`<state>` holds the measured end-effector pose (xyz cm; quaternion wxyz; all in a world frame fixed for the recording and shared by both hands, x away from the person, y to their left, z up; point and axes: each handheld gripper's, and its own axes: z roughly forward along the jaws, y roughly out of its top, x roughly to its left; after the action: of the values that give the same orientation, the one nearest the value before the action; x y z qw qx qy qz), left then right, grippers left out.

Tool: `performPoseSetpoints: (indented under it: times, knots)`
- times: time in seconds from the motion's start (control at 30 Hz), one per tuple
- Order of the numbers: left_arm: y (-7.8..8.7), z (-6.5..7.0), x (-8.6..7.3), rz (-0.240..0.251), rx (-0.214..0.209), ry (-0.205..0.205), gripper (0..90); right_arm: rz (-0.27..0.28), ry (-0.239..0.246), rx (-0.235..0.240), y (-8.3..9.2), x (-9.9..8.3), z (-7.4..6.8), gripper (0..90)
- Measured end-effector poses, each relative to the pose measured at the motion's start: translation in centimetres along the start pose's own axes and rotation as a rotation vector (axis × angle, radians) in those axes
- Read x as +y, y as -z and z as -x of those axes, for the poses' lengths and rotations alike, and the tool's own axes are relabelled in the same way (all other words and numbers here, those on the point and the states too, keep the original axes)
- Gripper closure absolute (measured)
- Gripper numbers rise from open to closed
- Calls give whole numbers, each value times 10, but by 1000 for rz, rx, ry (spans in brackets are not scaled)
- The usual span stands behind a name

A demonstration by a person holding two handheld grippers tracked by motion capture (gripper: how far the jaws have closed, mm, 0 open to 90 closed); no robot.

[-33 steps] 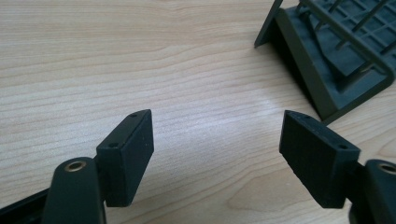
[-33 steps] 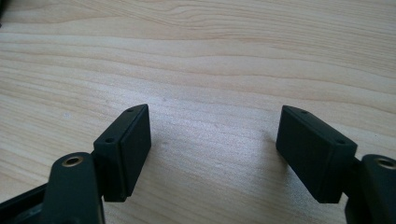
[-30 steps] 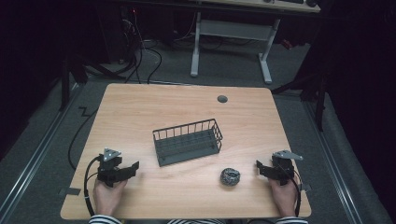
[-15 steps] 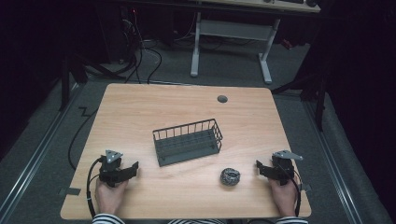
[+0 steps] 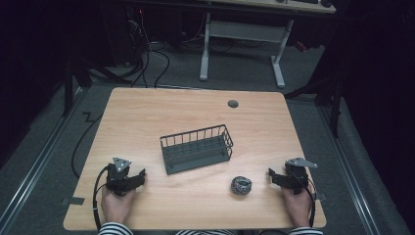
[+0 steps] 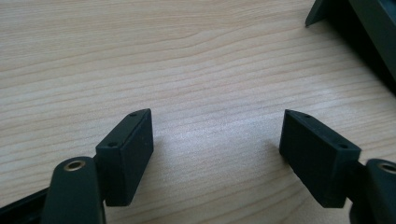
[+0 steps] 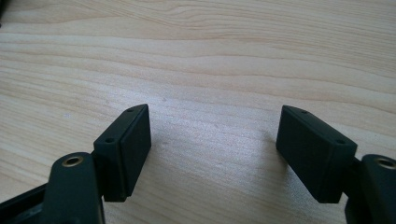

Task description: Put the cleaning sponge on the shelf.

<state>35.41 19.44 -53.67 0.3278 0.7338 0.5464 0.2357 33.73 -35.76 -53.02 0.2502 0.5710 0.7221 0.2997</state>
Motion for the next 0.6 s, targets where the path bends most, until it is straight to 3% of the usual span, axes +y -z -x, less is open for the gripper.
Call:
performPoseSetpoints:
  times: [0.4,0.53,0.6]
  knots:
    - [0,-1,0,-2,-2,2,256,-1,1,4,0,0,0,263]
    - [0,-1,0,0,-2,3,257,-58,5,26,5,3,0,273]
    - [0,-1,0,0,-2,3,257,-70,-13,67,9,4,2,273]
